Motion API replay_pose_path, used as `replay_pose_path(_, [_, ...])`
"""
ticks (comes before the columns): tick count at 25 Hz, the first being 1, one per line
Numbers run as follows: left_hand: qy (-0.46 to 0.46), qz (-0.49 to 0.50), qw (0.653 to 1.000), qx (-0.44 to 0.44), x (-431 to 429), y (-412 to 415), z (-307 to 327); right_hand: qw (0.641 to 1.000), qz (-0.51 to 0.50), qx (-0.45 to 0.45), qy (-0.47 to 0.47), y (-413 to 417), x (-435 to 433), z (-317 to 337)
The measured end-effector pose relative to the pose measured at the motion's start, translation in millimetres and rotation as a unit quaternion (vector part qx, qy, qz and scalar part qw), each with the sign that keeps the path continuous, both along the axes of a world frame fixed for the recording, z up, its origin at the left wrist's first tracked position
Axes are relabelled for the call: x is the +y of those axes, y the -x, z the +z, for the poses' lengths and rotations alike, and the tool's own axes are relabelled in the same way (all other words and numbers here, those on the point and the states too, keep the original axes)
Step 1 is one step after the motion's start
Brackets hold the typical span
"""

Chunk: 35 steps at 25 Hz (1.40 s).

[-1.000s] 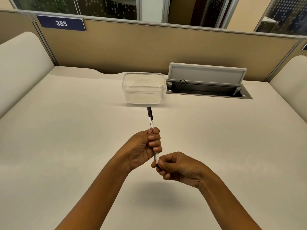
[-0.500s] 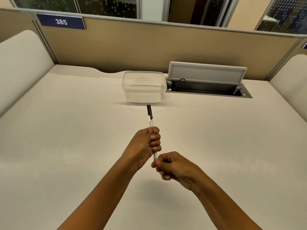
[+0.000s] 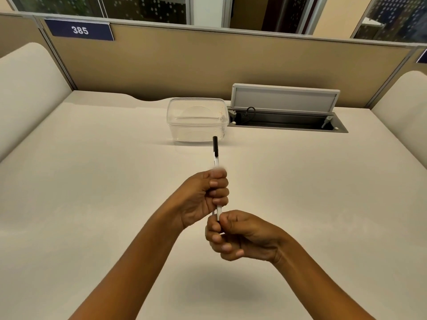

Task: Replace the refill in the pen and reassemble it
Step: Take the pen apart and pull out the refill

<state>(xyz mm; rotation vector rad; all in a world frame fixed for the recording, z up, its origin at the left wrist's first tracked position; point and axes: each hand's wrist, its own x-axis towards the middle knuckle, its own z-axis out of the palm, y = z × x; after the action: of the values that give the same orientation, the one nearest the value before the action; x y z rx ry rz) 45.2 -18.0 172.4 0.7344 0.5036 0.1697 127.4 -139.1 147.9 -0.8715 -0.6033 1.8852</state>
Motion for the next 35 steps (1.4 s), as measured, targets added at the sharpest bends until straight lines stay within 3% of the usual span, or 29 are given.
replay_pose_path(3, [-0.005,0.003,1.000,0.005,2,-1,2,0.999,-0.028,-0.035,0.014,6,0,-2])
replay_pose_path(6, [-0.164,0.093,0.977,0.094,-7,-9,-4,0.972,-0.112,-0.193,0.066,15,4,-6])
replay_pose_path(8, [-0.233,0.161,0.950,0.133,-17,-15,-6,0.933,-0.165,-0.301,0.106,22,11,-2])
replay_pose_path(9, [-0.258,0.194,0.935,0.147,-22,-18,-7,0.897,-0.180,-0.389,0.108,25,14,-3])
replay_pose_path(11, [-0.285,0.256,0.907,0.173,-29,-25,-9,0.775,-0.160,-0.605,0.088,29,20,-12])
replay_pose_path(12, [-0.287,0.284,0.897,0.180,-31,-28,-9,0.711,-0.158,-0.679,0.086,33,24,-17])
replay_pose_path(13, [-0.286,0.307,0.889,0.182,-33,-30,-8,0.679,-0.183,-0.707,0.075,38,26,-25])
replay_pose_path(14, [-0.285,0.321,0.885,0.179,-33,-32,-7,0.676,-0.222,-0.700,0.057,42,28,-30])
replay_pose_path(16, [-0.275,0.310,0.897,0.152,-28,-32,-5,0.707,-0.254,-0.658,0.045,41,28,-27])
replay_pose_path(17, [-0.258,0.287,0.913,0.132,-23,-30,-3,0.749,-0.246,-0.614,0.045,34,27,-21])
replay_pose_path(18, [-0.229,0.257,0.933,0.109,-15,-27,-1,0.819,-0.230,-0.524,0.043,26,24,-13])
replay_pose_path(19, [-0.188,0.221,0.953,0.083,-7,-23,0,0.892,-0.206,-0.402,0.032,16,18,-4])
replay_pose_path(20, [-0.140,0.185,0.971,0.057,0,-19,2,0.940,-0.174,-0.292,0.027,6,13,4])
replay_pose_path(21, [-0.091,0.149,0.984,0.032,6,-15,3,0.966,-0.141,-0.217,0.026,-2,7,9])
replay_pose_path(23, [-0.008,0.085,0.996,-0.010,11,-9,7,0.983,-0.086,-0.158,0.033,-12,0,13])
replay_pose_path(25, [0.037,0.038,0.998,-0.036,10,-6,11,0.989,-0.075,-0.125,0.040,-11,1,12])
replay_pose_path(27, [0.021,0.026,0.999,-0.031,8,-8,14,0.989,-0.101,-0.098,0.042,-7,3,10])
replay_pose_path(31, [-0.123,0.125,0.983,0.050,1,-17,9,0.950,-0.191,-0.241,0.053,2,8,5])
replay_pose_path(33, [-0.179,0.188,0.962,0.085,-8,-21,5,0.888,-0.236,-0.388,0.067,10,12,3])
replay_pose_path(35, [-0.212,0.247,0.940,0.102,-16,-24,3,0.760,-0.289,-0.580,0.055,21,15,-1])
